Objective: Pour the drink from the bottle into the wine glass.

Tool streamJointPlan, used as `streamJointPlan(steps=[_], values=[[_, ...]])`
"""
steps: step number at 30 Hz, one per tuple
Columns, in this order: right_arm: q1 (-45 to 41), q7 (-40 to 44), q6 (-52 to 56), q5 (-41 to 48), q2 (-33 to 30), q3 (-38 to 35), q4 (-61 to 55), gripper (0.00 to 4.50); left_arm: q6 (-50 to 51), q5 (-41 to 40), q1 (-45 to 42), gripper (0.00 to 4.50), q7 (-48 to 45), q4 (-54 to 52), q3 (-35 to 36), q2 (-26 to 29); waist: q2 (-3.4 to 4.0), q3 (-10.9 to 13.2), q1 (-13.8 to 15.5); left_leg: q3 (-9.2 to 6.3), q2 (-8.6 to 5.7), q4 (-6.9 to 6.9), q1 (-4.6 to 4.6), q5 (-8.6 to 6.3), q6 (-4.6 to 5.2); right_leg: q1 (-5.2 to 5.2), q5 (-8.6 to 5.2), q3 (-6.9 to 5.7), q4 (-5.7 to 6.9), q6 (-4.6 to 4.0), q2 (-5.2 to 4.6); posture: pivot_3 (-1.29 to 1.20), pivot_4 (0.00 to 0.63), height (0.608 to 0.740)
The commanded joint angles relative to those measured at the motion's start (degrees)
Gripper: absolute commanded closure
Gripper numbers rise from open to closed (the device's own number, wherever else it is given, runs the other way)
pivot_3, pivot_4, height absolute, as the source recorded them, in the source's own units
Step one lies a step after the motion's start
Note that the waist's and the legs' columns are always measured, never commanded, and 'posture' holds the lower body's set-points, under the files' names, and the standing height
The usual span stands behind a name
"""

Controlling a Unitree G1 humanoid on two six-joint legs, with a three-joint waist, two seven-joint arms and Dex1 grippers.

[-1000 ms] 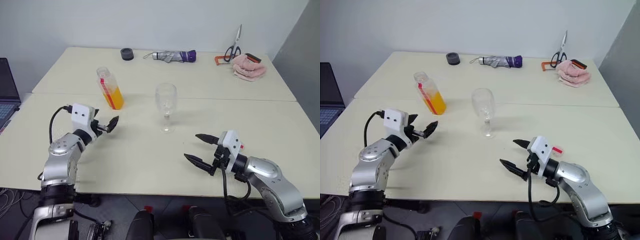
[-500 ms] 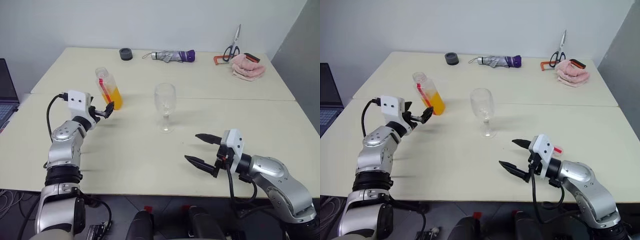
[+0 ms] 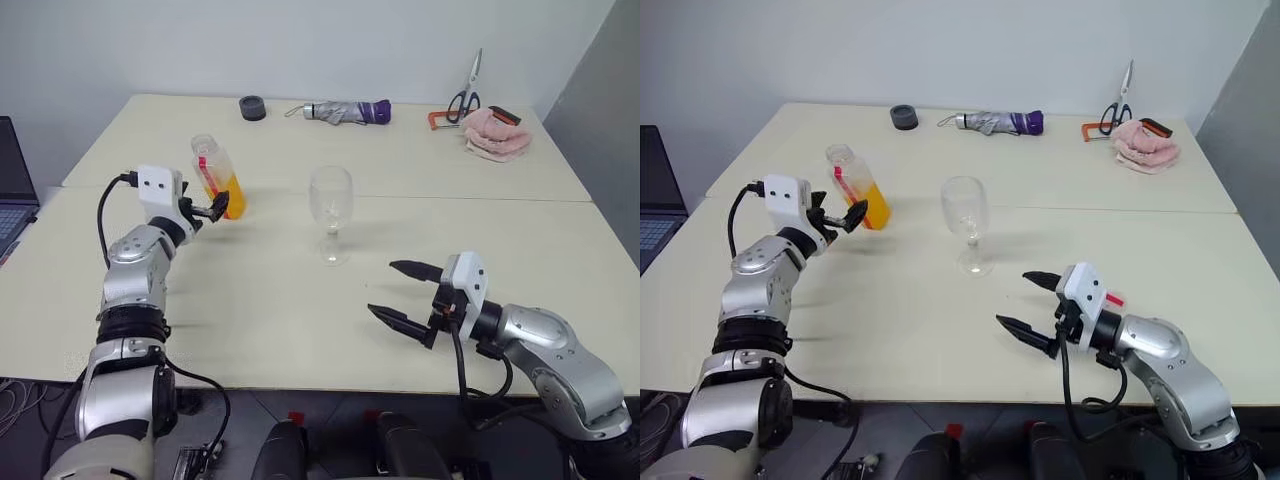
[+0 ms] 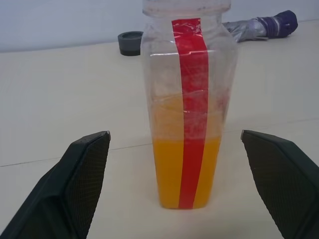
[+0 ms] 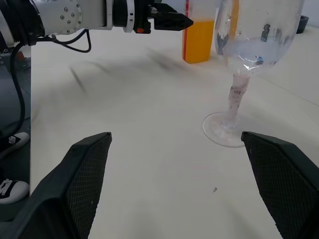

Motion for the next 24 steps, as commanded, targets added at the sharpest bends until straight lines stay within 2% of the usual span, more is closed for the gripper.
streamJointPlan(steps=[1,19,22,24], values=[[-1.3,0.0,-0.1,0.4,-0.4,0.0,-2.2,0.06,-2.5,0.7,-3.3,0.0,-0.8,2.4,0.1,0.9,0.0,0.0,0.0,0.01,0.0,0.0,0.0,0.0,0.0,0.0,0.0,0.01,0.0,0.0,0.0,0.0,0.15,0.74],[-3.2,-0.6,0.7,0.6,-0.1,1.1,-2.7,0.06,-9.1,3.3,-14.8,0.0,-3.5,20.2,-0.1,1.7,-0.01,0.0,-0.1,-0.01,-0.01,0.01,-0.02,0.0,0.0,-0.01,0.0,-0.02,0.01,0.0,0.01,0.0,0.15,0.74],[-3.3,-0.5,0.7,0.5,-0.1,1.2,-2.7,0.0,-9.7,3.5,-15.5,0.62,-3.5,21.4,0.0,1.7,-0.01,0.0,-0.1,-0.01,-0.01,0.01,-0.02,0.0,0.0,-0.01,0.0,-0.03,0.01,0.0,0.01,0.0,0.15,0.74],[-3.4,-0.6,0.7,0.5,0.0,1.3,-2.7,0.0,-9.9,3.4,-15.7,1.2,-3.5,22.0,0.3,1.6,-0.01,0.0,-0.1,-0.01,-0.01,0.01,-0.02,0.0,0.0,-0.01,0.0,-0.03,0.01,0.0,0.01,0.0,0.15,0.74]])
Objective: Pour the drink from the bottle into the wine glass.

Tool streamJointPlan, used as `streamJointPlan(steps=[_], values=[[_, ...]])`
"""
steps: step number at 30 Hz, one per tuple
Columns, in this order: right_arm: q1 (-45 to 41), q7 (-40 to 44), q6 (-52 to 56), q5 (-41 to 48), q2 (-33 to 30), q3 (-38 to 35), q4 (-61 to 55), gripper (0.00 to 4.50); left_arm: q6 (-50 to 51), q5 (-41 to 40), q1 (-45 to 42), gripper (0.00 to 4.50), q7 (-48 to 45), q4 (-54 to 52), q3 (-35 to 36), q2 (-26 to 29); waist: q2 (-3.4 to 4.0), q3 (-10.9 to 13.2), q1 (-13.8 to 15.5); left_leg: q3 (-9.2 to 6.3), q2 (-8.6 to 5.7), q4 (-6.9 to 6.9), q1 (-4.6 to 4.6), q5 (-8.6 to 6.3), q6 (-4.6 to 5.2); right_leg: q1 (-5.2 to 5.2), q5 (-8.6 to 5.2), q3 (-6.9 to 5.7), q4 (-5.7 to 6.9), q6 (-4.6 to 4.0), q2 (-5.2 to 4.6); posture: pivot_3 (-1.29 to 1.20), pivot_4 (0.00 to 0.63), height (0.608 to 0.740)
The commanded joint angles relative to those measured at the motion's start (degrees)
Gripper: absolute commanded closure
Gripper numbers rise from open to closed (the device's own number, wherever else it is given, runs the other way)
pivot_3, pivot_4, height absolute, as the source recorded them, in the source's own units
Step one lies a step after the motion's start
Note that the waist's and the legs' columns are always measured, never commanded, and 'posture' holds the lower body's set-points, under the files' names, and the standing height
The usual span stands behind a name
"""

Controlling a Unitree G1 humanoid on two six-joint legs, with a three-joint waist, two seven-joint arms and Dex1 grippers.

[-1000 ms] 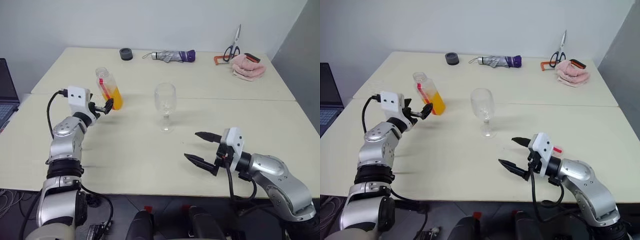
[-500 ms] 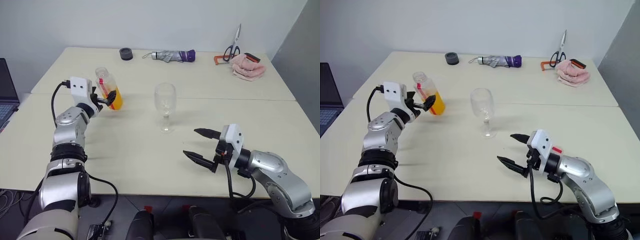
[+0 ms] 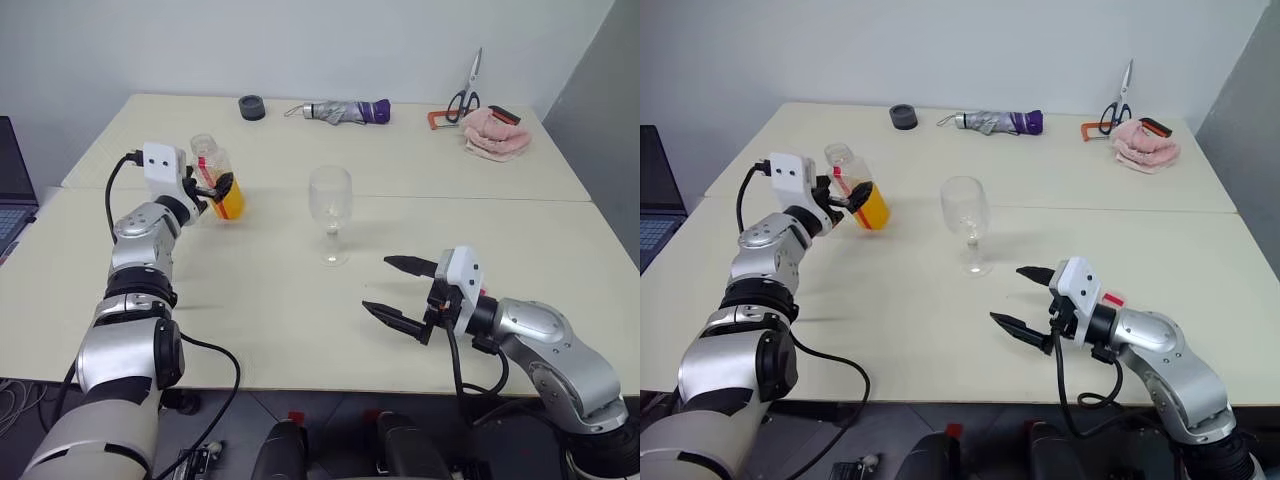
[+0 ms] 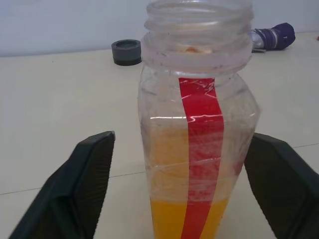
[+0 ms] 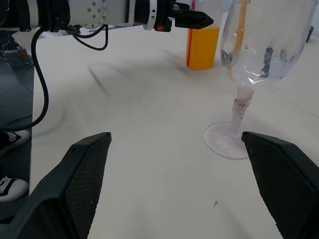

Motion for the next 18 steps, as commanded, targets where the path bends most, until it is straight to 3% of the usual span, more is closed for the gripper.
streamJointPlan(steps=[1,4,6,18], values=[[-0.7,-0.1,-0.3,0.5,0.1,0.1,-2.1,0.0,-1.8,0.0,-2.2,1.54,-0.4,-0.1,0.4,1.1,0.0,0.0,0.0,0.01,0.0,0.0,0.0,0.0,0.0,0.0,0.0,0.01,0.0,0.0,0.0,0.0,0.15,0.74],[-0.7,-0.2,-0.4,0.2,0.1,0.4,-2.1,0.0,-1.9,-0.1,-2.3,2.42,-0.3,0.5,0.8,1.1,0.0,0.0,0.0,0.0,0.0,0.0,0.0,0.0,0.0,0.0,0.0,0.0,0.0,0.0,0.0,0.0,0.15,0.74],[-0.6,-0.3,-0.4,0.2,0.1,0.5,-2.2,0.0,-2.0,-0.1,-2.3,2.77,-0.3,0.6,0.9,1.2,0.0,0.0,0.0,0.0,0.01,0.0,0.0,0.0,0.0,0.0,0.0,0.0,0.01,0.0,0.0,0.0,0.15,0.74],[0.1,-1.5,-0.3,0.8,0.0,-0.7,-3.3,0.0,-3.2,0.6,-1.0,2.83,-3.5,-4.8,-0.8,0.1,0.0,0.0,0.0,0.0,0.0,0.0,-0.01,0.0,0.0,0.0,0.0,0.0,0.01,0.0,0.0,0.0,0.15,0.74]])
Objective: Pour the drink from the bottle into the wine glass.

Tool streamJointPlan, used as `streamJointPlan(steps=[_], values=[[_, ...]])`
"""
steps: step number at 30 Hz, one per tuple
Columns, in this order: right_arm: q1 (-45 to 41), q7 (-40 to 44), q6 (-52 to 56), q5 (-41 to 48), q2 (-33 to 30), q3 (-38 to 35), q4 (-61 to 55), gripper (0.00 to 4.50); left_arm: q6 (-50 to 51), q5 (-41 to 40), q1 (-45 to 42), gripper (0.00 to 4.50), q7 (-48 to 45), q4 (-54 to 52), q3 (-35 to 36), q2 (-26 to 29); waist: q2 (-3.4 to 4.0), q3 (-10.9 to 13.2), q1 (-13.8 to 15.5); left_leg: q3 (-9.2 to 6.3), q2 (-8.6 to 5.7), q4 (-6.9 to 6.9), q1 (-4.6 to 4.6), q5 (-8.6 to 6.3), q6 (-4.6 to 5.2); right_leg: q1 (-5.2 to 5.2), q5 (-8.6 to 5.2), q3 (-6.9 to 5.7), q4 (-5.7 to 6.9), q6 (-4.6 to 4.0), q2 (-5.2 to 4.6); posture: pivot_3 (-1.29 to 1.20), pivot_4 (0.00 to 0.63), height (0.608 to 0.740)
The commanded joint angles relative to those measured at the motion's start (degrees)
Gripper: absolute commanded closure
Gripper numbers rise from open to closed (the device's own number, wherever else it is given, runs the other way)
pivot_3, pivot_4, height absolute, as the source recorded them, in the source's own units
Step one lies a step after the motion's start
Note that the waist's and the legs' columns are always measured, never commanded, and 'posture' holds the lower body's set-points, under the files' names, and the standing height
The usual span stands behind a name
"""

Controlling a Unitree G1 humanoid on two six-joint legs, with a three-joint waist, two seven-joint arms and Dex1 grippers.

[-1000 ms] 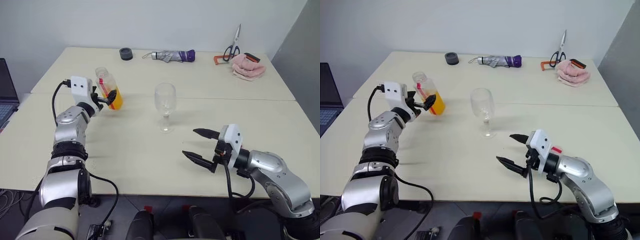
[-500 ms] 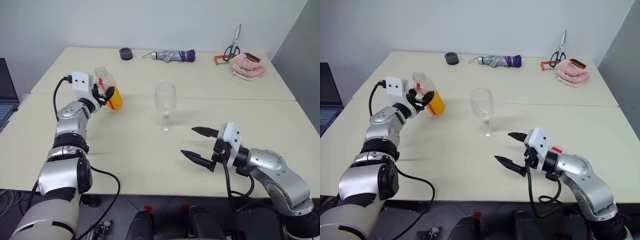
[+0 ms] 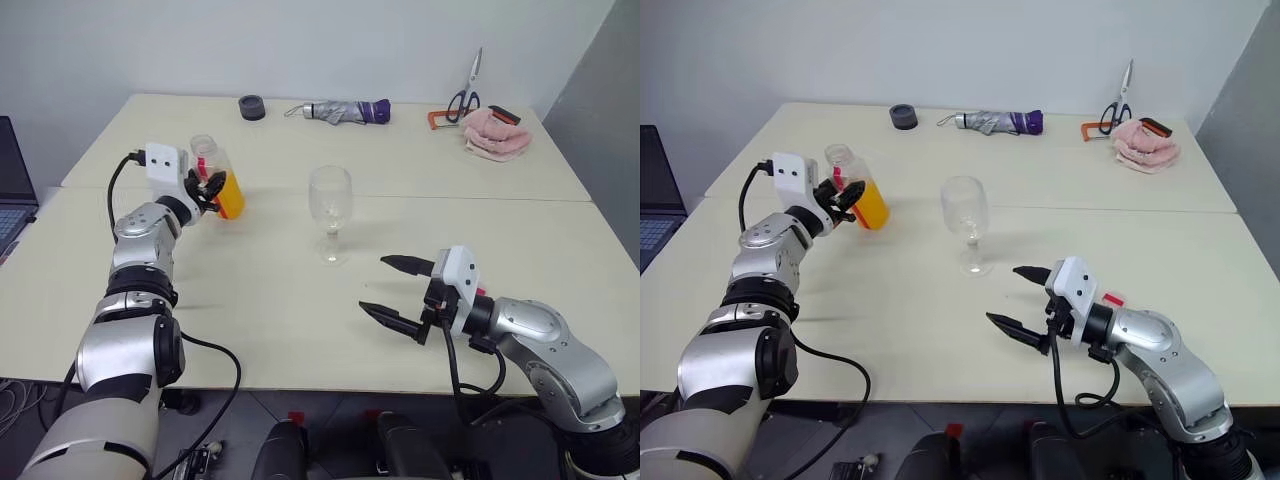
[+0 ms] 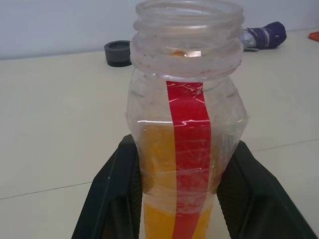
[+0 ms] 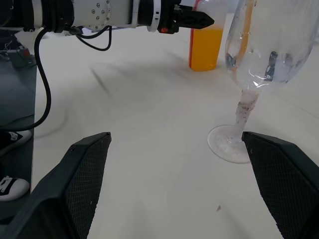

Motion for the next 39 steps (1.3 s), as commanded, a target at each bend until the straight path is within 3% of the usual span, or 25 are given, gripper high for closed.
streamJointPlan(steps=[1,10,18,28,39], values=[[0.4,-0.7,-0.3,0.9,-0.1,-1.8,-3.2,0.0,-2.0,0.2,-0.7,2.83,-1.3,-5.8,-0.7,0.2,0.0,0.0,0.0,0.0,0.0,0.0,-0.01,0.0,0.0,0.0,0.0,0.0,0.0,0.0,0.0,0.0,0.15,0.74],[1.0,-5.8,-2.8,-0.6,0.3,-7.7,-6.1,0.0,0.4,2.2,3.0,2.84,-5.5,-21.9,-6.6,-0.6,-0.01,0.0,0.1,-0.02,0.0,0.0,-0.03,0.0,-0.01,-0.01,0.0,0.0,0.0,0.0,-0.02,0.0,0.15,0.74],[-2.0,-8.9,-1.3,1.7,3.2,-7.5,-6.2,0.0,-3.2,6.1,3.2,2.84,-5.7,-30.5,-11.6,-1.3,-0.01,0.0,0.0,0.0,0.0,0.0,-0.02,0.0,-0.01,-0.01,0.0,0.04,0.01,0.0,-0.01,0.0,0.15,0.74],[-6.9,-14.8,3.3,3.1,8.1,-6.3,-5.8,0.0,-11.2,12.4,1.8,2.84,-4.6,-32.6,-15.9,-0.4,-0.01,0.0,0.0,0.0,0.0,0.0,-0.02,0.0,0.0,-0.03,0.0,0.03,0.01,0.0,0.0,0.0,0.15,0.74],[-6.9,-15.3,1.3,-0.8,8.3,-4.1,-4.5,0.0,-23.1,19.9,-1.4,2.84,0.1,-28.4,-18.6,1.0,-0.01,0.0,0.0,0.01,-0.01,0.0,-0.03,0.0,0.0,-0.03,0.0,0.04,0.01,0.0,0.0,0.0,0.15,0.74]])
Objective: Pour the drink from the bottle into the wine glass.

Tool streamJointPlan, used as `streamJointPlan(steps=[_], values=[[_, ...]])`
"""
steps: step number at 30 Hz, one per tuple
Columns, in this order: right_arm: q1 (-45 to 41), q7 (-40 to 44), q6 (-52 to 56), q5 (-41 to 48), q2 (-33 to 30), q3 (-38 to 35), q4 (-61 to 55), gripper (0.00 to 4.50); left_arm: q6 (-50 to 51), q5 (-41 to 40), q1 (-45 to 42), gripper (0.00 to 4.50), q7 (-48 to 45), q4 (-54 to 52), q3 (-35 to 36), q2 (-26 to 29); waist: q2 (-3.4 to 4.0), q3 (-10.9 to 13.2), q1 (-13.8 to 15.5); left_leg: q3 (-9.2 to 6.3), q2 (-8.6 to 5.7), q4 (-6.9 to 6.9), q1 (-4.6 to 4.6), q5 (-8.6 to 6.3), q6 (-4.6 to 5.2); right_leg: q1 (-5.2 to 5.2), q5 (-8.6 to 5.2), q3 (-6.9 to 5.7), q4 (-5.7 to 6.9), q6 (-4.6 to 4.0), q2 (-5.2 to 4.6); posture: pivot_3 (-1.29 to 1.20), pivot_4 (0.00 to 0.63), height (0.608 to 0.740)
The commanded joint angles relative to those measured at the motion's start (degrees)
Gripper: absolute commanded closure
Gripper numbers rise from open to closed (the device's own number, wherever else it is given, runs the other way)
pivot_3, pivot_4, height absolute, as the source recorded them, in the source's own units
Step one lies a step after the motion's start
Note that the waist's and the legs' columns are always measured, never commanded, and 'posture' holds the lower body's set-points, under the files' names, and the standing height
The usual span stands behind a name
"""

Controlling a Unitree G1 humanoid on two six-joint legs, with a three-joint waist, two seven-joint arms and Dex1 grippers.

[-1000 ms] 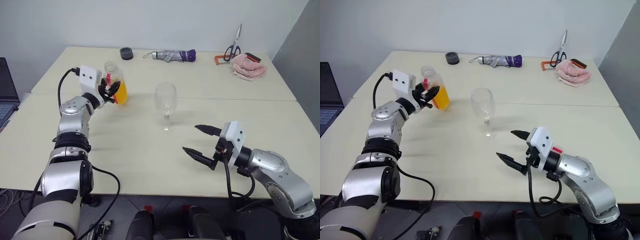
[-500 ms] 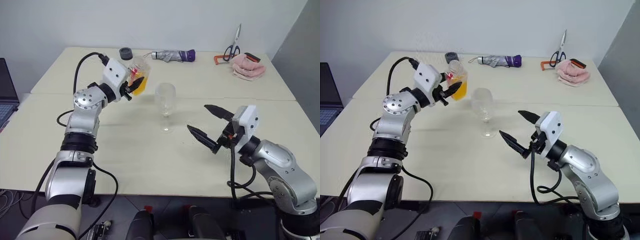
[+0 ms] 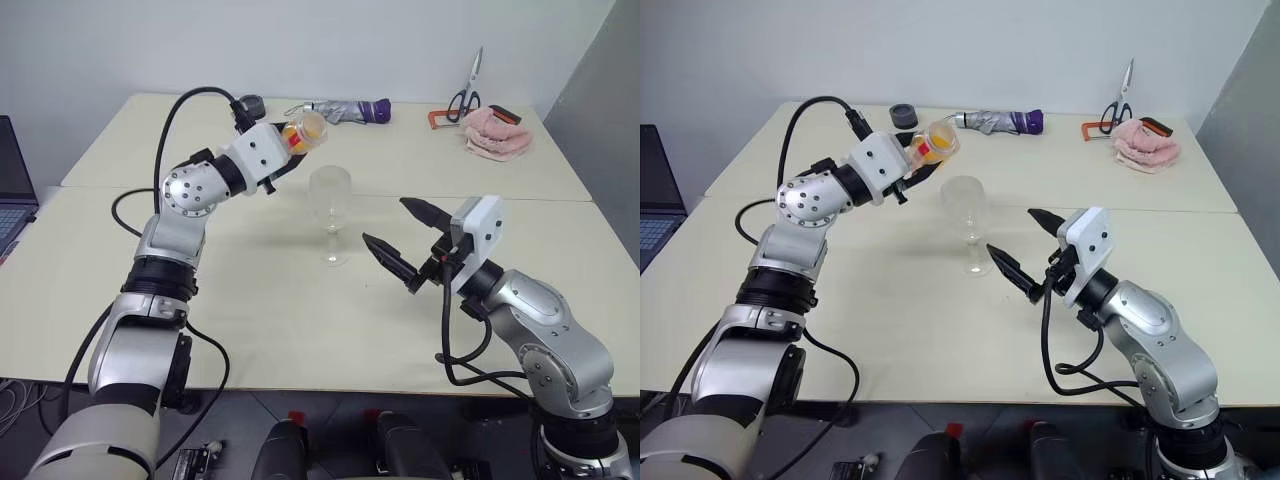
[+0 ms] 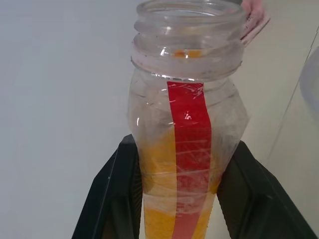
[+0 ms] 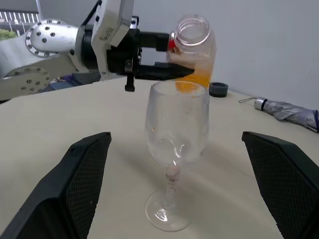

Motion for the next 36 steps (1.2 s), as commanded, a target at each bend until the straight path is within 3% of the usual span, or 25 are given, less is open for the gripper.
streamJointPlan(steps=[1,14,36], values=[[-0.2,-0.4,-1.7,-1.0,0.1,-0.2,-1.0,0.0,-4.5,1.8,-2.8,2.84,2.7,0.8,0.0,1.1,0.0,0.0,0.0,0.0,0.0,0.0,0.0,0.0,0.0,0.0,0.0,0.0,0.0,0.0,0.0,0.0,0.15,0.74],[0.9,3.4,-4.1,-0.5,-0.3,0.1,-0.7,0.0,-14.1,8.7,-6.0,2.84,7.6,7.9,-2.9,2.4,0.0,0.0,0.0,0.0,-0.01,0.0,-0.02,0.0,0.0,-0.01,0.0,-0.01,-0.01,0.0,0.0,0.0,0.15,0.74],[0.7,4.4,-3.7,0.7,-1.2,-0.6,-0.7,0.0,-20.7,16.9,-8.7,2.84,15.6,11.4,-6.0,4.9,0.0,0.0,0.0,0.01,-0.01,0.0,0.0,0.0,0.0,-0.01,0.0,0.0,0.01,0.0,0.0,0.0,0.15,0.74]])
